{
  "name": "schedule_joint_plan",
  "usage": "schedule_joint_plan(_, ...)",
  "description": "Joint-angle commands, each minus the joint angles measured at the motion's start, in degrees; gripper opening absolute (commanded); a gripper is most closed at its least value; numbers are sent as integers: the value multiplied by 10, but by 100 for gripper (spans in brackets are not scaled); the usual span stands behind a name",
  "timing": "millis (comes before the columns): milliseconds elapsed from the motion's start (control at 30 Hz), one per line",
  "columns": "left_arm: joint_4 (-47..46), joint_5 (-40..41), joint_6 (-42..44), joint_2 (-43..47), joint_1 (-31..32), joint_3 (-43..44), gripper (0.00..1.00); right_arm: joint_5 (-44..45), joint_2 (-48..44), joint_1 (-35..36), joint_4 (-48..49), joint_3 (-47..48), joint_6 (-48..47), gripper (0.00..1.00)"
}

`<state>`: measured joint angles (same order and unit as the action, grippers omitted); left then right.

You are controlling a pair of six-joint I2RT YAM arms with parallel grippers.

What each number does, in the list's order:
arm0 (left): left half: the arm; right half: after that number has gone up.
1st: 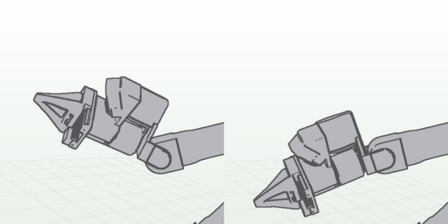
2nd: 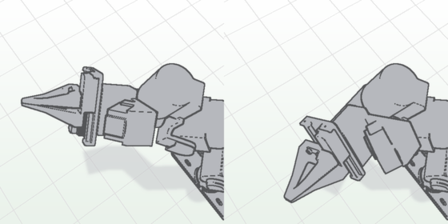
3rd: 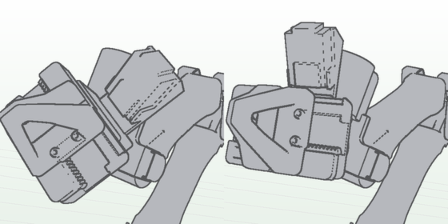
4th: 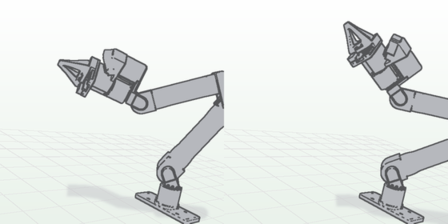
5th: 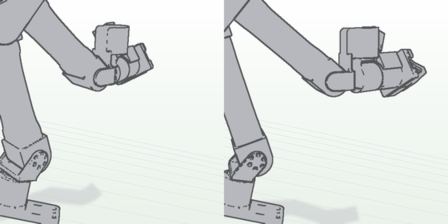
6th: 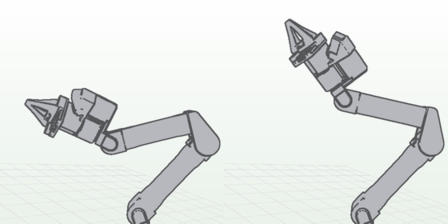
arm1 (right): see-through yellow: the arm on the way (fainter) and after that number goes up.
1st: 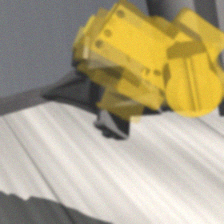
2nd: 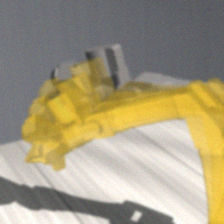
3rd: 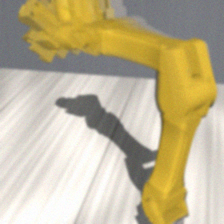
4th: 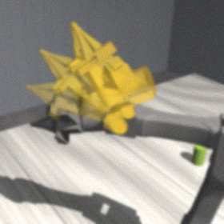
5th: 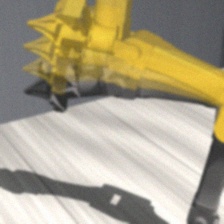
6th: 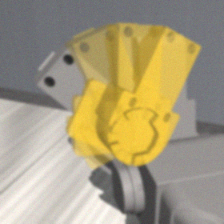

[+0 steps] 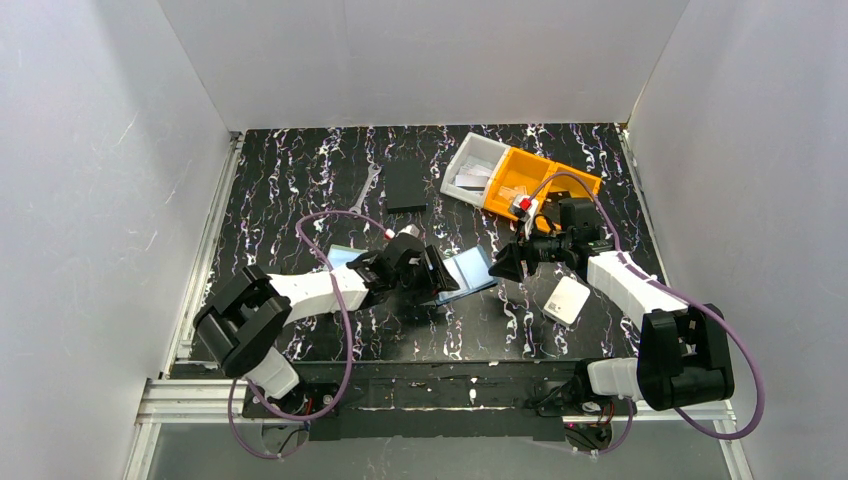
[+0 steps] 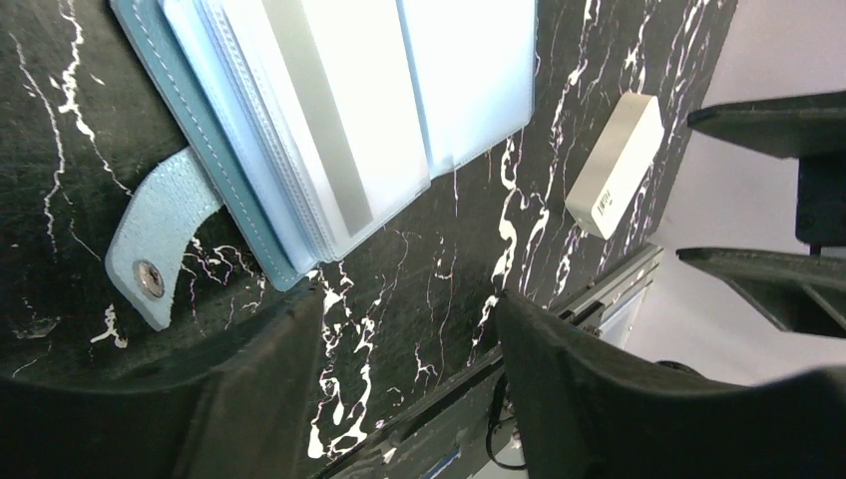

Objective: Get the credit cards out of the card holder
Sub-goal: Reset both arms

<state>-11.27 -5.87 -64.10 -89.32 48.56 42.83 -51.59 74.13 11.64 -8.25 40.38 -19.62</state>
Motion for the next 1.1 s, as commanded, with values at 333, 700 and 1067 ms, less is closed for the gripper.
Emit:
schedule_joint_plan(333, 205, 79, 9, -28, 5, 127, 51, -6, 4, -3, 17, 0, -6, 61)
schedule_joint_plan(700, 96, 35, 139, 115, -12, 34, 55, 31, -33, -36, -14, 8, -30, 61)
schedule_joint_plan(1067, 246, -9, 245, 316, -150, 14, 98, 59, -64, -188, -152, 122, -48, 84)
